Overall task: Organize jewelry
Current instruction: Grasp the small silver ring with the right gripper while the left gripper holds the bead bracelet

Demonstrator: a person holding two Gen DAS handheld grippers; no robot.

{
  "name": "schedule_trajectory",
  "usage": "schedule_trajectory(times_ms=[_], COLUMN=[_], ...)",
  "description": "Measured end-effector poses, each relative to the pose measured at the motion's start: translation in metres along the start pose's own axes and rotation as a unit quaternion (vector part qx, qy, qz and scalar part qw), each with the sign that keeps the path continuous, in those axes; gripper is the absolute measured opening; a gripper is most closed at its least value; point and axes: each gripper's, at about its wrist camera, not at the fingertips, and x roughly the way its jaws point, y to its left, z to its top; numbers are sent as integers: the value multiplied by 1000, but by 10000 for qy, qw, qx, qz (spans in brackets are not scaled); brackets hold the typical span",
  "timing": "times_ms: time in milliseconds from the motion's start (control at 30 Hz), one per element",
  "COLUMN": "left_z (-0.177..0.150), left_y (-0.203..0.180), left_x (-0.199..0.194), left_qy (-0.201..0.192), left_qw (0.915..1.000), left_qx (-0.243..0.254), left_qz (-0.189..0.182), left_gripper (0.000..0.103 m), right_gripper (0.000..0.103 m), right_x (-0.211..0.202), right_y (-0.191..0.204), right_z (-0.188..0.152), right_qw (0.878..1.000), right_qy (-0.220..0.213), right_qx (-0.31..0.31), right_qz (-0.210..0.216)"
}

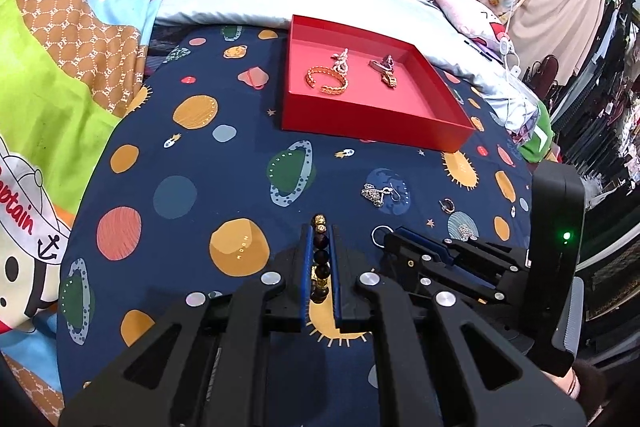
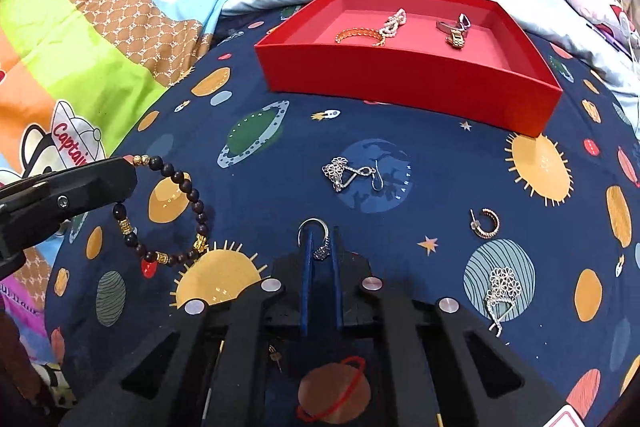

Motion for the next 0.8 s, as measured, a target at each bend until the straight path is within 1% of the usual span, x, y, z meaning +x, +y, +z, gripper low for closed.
schedule_trajectory(times_ms=[200, 333, 467, 567, 667, 800], left_z=[0, 2, 9, 21, 42, 74], left_y=[-3, -7, -15, -22, -30, -42], left_x=[0, -1, -8, -12, -18, -19], left_qy=[-2, -4, -108, -224, -384, -617], left_qw=[10000, 10000, 9999, 9995, 9987, 9967], left_qx=[8, 25, 112, 198, 263, 375], left_qz=[-5, -17, -46, -70, -186, -381], left_gripper=[7, 7, 7, 7, 7, 7], right_gripper=[7, 7, 7, 7, 7, 7], right_x=[-14, -32, -50, -65, -77, -87], right_y=[-13, -24, -34, -44, -58, -77], right_z=[-1, 3, 9, 18, 33, 64], right_qw=[9994, 9986, 9974, 9959, 9942, 9917], right_qy=[-161, -349, -546, -735, -904, -1144], right_qx=[290, 394, 473, 519, 574, 581], right_qz=[86, 18, -38, -96, -71, -82])
